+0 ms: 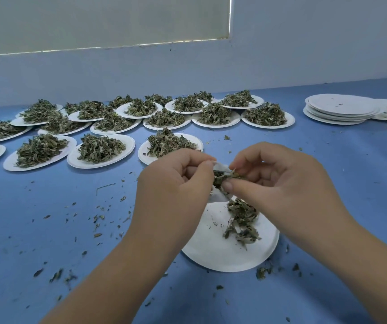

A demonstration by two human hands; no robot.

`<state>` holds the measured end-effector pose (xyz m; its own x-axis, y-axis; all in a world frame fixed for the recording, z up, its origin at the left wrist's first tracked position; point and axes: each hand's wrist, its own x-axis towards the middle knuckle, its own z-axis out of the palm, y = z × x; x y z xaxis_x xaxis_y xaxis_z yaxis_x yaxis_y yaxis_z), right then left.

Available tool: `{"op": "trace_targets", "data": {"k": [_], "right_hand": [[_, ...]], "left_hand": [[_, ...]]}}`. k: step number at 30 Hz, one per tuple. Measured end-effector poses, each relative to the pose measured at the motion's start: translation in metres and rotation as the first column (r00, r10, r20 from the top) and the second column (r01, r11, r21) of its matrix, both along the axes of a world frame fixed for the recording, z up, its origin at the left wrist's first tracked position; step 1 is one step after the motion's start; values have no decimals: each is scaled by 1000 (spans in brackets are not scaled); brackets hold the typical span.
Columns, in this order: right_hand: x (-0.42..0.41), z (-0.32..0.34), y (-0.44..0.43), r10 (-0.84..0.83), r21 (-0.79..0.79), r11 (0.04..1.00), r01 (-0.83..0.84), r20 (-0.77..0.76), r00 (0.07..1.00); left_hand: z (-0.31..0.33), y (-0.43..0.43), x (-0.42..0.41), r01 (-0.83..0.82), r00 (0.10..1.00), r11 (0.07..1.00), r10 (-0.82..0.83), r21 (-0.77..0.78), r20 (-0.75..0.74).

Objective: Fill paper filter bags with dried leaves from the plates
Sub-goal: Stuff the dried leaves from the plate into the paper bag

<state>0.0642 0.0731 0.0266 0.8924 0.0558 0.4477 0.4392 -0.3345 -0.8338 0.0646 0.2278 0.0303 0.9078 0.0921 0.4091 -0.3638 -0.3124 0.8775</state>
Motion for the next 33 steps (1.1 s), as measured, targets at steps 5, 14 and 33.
{"op": "trace_targets", "data": {"k": [5,14,33], "right_hand": [[1,-2,4,-87,-204,969,138,240,967],[-1,-6,8,-56,-283,937,203,454,889],[-1,0,-7,187,-499,863,75,455,871]], "left_hand": [[0,-4,-4,21,999,1000,-21,18,26],[4,-1,-4,27,998,1000,-28,9,53],[9,11,5,4,998,996,2,-91,58]]}}
